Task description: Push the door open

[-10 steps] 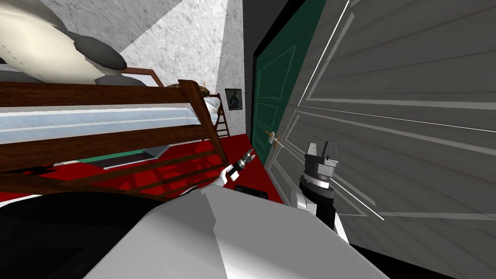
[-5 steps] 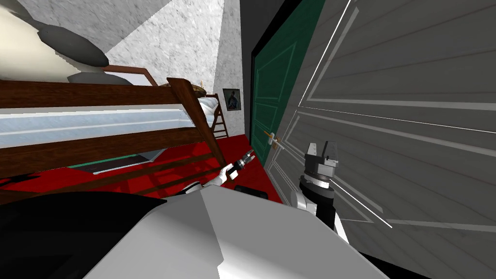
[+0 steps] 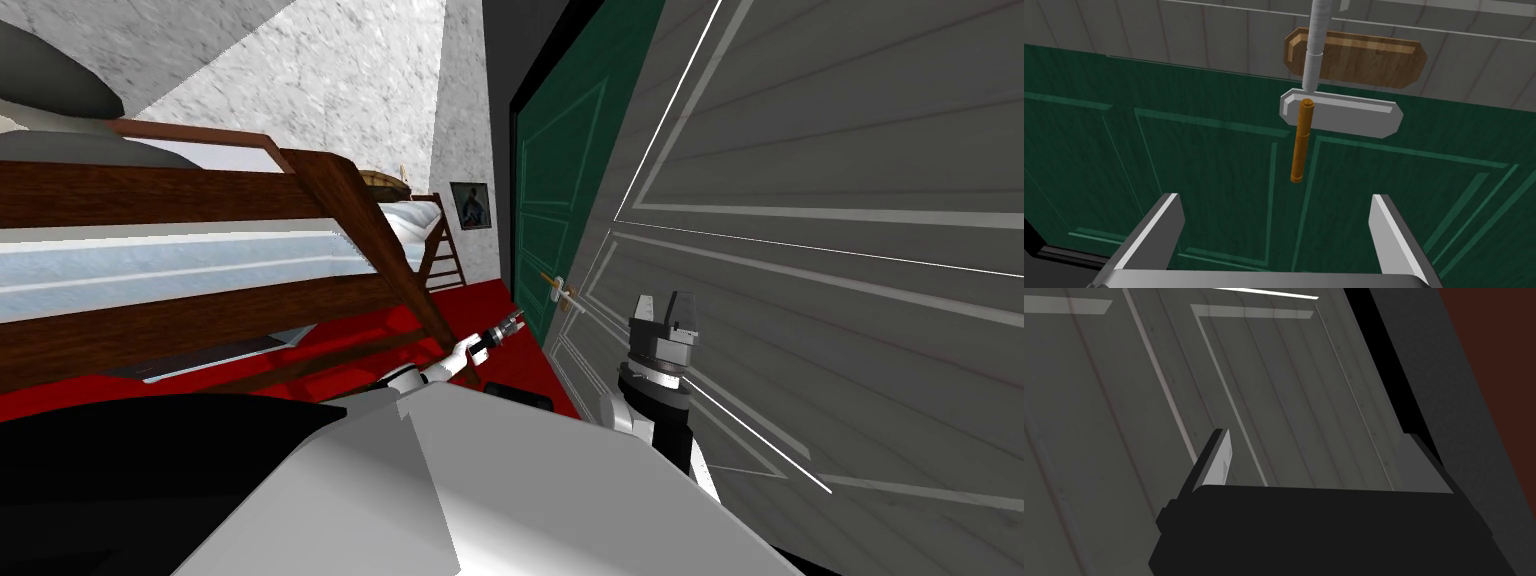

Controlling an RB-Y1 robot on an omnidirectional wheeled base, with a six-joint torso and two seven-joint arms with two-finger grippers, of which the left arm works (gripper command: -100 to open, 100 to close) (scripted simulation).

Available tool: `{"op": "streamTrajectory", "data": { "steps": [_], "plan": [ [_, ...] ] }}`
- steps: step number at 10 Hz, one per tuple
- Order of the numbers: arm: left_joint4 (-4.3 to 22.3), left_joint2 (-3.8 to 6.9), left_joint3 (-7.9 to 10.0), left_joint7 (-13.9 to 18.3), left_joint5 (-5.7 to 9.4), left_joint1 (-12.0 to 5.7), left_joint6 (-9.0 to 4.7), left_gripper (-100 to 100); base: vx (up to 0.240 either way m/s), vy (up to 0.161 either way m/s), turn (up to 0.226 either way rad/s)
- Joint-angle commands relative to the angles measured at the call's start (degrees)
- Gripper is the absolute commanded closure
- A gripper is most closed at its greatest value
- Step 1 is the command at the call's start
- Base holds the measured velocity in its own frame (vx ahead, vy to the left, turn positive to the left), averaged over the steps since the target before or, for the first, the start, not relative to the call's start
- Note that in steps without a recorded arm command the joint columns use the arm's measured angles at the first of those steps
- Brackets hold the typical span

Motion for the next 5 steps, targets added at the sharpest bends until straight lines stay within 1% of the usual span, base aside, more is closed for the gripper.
{"op": "streamTrajectory", "data": {
  "steps": [1,2,3,4,5],
  "plan": [
    [1.9,1.04,-0.87,1.1,-0.29,-1.72,-0.36,-100,0.144,0.01,-0.167],
    [3.1,1.69,-1.36,1.8,-0.44,-2.85,-0.62,-100,0.177,0.017,-0.166],
    [3.9,2.12,-1.68,2.2,-0.54,-3.6,-0.79,-100,0.166,-0.013,-0.101],
    [5.0,2.78,-2.1,2.7,-0.68,-4.69,-1.02,-100,0.187,-0.008,-0.123],
    [5.6,3.24,-2.32,3.0,-0.75,-5.37,-1.14,-100,0.175,0.035,-0.137]
  ]
}}
